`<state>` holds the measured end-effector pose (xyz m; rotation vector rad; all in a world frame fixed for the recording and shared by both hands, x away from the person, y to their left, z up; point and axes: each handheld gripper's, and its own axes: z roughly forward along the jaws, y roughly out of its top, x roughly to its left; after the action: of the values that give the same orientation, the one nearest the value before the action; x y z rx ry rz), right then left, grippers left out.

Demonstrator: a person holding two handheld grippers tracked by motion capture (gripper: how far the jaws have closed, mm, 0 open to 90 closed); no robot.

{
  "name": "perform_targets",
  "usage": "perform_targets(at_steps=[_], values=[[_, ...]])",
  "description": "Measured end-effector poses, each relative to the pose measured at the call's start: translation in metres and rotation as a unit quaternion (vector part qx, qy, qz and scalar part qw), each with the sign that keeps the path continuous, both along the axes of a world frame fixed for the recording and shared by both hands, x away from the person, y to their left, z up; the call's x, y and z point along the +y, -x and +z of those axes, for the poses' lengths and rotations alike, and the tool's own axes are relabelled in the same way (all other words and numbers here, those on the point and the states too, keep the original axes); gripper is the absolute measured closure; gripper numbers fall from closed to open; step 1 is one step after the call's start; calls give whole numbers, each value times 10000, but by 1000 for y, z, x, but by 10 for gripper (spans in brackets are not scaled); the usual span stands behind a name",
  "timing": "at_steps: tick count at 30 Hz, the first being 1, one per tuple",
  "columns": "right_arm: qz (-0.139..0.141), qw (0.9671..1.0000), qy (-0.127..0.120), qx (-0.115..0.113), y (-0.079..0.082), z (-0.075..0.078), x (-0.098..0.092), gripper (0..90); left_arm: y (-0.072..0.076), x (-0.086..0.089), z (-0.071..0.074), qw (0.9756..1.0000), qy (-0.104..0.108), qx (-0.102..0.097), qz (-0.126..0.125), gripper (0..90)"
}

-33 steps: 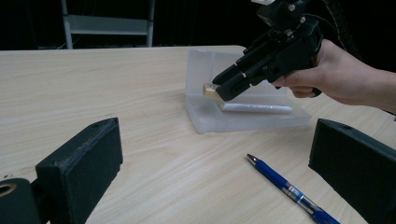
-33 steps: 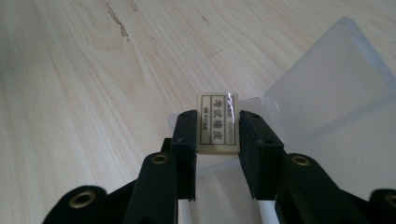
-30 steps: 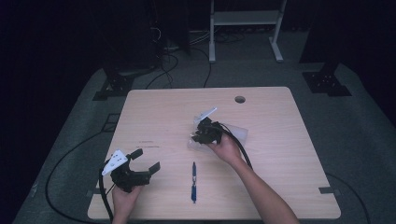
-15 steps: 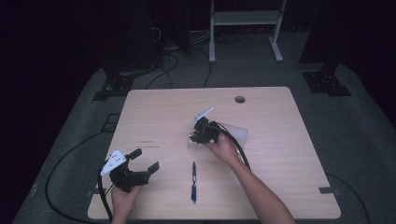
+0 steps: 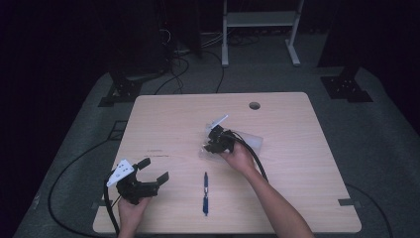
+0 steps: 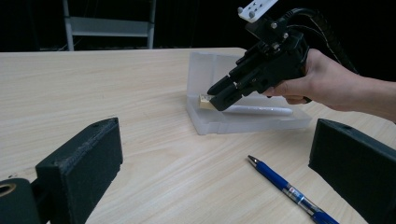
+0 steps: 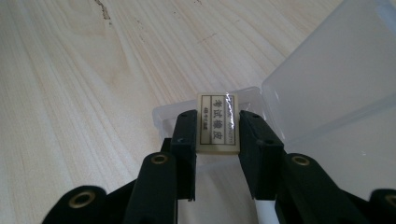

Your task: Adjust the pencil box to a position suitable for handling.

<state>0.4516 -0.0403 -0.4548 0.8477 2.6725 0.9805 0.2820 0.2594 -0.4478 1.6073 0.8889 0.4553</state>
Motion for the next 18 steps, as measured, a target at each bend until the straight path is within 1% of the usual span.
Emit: perform_targets(at_steps=[7, 18], values=[[25, 9999, 92, 45, 0, -3, 1, 679, 0, 0, 0, 10000, -1, -1, -3, 17], [-17, 9999, 58, 83, -2, -5, -1, 678, 0, 0, 0, 10000, 4, -4, -2, 17]])
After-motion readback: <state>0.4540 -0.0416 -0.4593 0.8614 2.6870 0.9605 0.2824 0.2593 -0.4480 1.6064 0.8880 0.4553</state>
